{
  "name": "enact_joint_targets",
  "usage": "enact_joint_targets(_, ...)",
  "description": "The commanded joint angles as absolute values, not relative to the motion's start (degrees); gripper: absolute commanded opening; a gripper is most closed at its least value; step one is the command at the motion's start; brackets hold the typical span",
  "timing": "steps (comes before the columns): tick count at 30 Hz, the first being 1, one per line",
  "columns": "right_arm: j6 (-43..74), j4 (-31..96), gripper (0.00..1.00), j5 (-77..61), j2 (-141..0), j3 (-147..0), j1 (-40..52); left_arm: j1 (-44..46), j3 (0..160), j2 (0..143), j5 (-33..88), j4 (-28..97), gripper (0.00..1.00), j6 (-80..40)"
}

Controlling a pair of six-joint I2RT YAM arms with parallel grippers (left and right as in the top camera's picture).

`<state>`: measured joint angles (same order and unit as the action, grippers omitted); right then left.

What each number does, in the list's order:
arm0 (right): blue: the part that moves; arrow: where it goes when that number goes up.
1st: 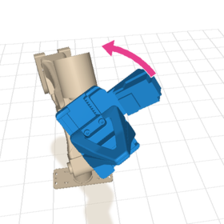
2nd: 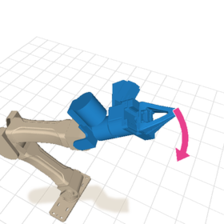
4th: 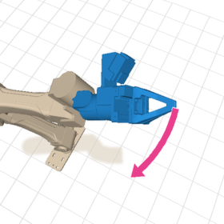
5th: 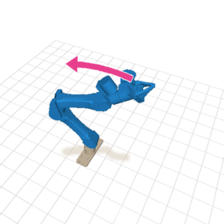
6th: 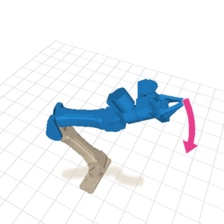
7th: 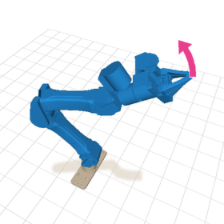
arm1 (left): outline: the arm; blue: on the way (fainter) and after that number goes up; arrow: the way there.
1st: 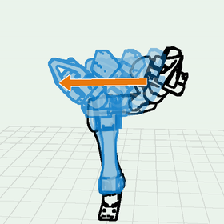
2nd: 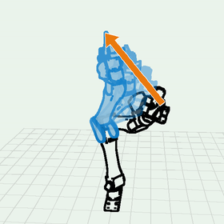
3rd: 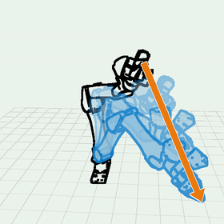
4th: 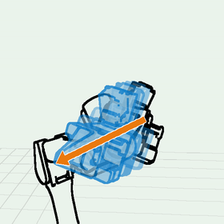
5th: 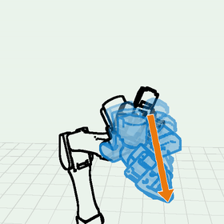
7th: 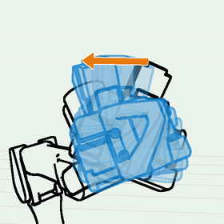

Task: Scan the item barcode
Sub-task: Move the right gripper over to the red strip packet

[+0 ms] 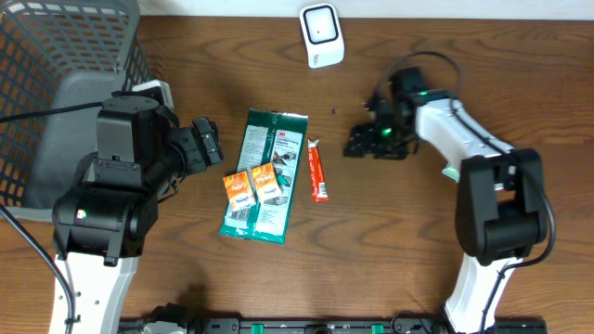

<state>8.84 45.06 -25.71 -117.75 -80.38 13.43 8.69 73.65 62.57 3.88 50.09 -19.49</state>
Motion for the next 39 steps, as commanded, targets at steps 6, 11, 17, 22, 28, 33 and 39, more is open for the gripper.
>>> enact_joint_targets(6,12.4,41.7,0.79,-18.4,-118.3,-80.1,23.5,8.5,74.4,62.5,2.9,50.1,0.9,-19.4)
enact_joint_targets(11,12.4,38.5,0.78,-16.2,-118.3,-80.1,27.4,8.5,74.4,62.5,2.9,50.1,0.9,-19.4)
enact_joint_targets(17,12.4,35.2,0.69,-12.0,-118.3,-80.1,30.4,8.5,74.4,62.5,2.9,50.1,0.9,-19.4)
enact_joint_targets(22,12.5,31.6,0.53,-4.4,-118.3,-80.1,31.8,8.5,74.4,62.5,2.9,50.1,0.9,-19.4)
enact_joint_targets(28,14.9,30.2,0.41,-0.7,-119.0,-80.1,32.4,8.5,74.4,62.5,2.9,50.1,0.9,-19.4)
enact_joint_targets(33,15.9,30.4,0.34,0.2,-119.5,-80.1,32.3,8.5,74.4,62.5,2.9,50.1,0.9,-19.4)
enact_joint_targets(39,21.4,32.9,0.24,6.5,-119.5,-80.1,31.8,8.5,74.4,62.5,2.9,50.1,0.9,-19.4)
